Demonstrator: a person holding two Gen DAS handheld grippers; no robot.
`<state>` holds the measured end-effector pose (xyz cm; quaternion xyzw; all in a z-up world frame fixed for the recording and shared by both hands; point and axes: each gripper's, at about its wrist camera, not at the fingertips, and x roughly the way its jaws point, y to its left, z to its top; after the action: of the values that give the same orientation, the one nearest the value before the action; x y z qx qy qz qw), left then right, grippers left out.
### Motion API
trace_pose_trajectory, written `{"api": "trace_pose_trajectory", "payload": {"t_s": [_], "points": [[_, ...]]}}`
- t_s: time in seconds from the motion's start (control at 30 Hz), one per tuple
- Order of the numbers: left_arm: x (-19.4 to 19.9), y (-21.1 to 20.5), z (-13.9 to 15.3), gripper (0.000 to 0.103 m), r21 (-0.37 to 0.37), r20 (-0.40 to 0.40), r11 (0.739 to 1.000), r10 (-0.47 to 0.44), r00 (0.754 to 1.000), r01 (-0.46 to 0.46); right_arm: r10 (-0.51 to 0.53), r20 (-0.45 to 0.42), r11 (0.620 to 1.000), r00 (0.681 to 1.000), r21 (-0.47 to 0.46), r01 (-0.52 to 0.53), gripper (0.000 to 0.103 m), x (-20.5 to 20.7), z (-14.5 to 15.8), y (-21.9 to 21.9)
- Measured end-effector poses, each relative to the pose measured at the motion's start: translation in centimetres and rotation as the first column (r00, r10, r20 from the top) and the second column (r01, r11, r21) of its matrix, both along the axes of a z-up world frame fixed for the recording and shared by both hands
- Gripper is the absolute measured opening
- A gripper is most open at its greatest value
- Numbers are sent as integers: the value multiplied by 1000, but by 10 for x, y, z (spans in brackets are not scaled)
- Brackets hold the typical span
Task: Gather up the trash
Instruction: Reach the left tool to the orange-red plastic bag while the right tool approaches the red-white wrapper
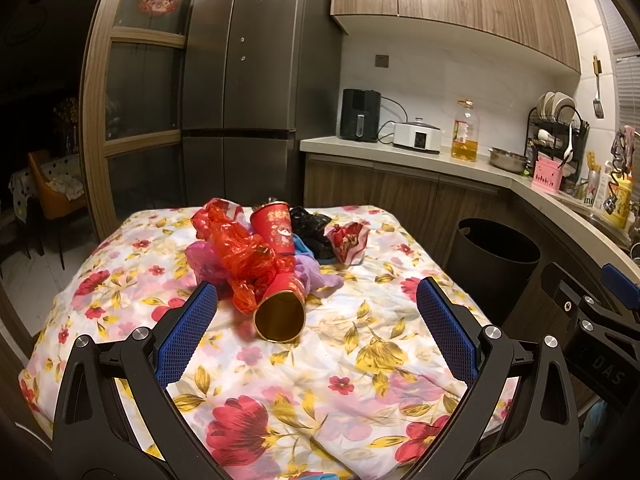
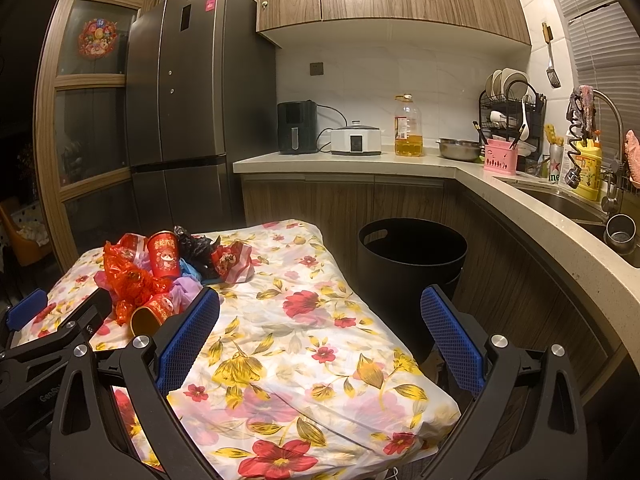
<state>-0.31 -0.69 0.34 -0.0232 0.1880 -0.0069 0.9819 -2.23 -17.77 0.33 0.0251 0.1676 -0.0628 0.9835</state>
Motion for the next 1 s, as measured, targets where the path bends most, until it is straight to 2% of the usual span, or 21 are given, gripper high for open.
{"api": "trace_pose_trajectory", "payload": {"t_s": [0.2, 0.43, 0.63, 0.9, 1.0], "points": [[0, 2, -1, 98, -9, -2, 1000, 1, 1000, -1, 4, -5, 1000, 1000, 7, -4, 98, 4, -4, 3], [3, 23, -10, 98, -47, -2, 998, 33, 999, -33, 37, -8, 999, 999, 28, -37, 98, 14, -12, 6], [11, 41, -21, 98, -41, 18, 992, 120, 993, -120, 67, -12, 997, 998, 48, -66, 98, 27, -21, 8], [33, 59, -43, 98, -12, -16, 981, 193, 981, -193, 123, -20, 991, 992, 53, -122, 98, 48, -34, 17], [40, 71, -45, 98, -35, -7, 972, 233, 972, -234, 151, -9, 987, 989, 53, -150, 98, 56, -38, 22]]}}
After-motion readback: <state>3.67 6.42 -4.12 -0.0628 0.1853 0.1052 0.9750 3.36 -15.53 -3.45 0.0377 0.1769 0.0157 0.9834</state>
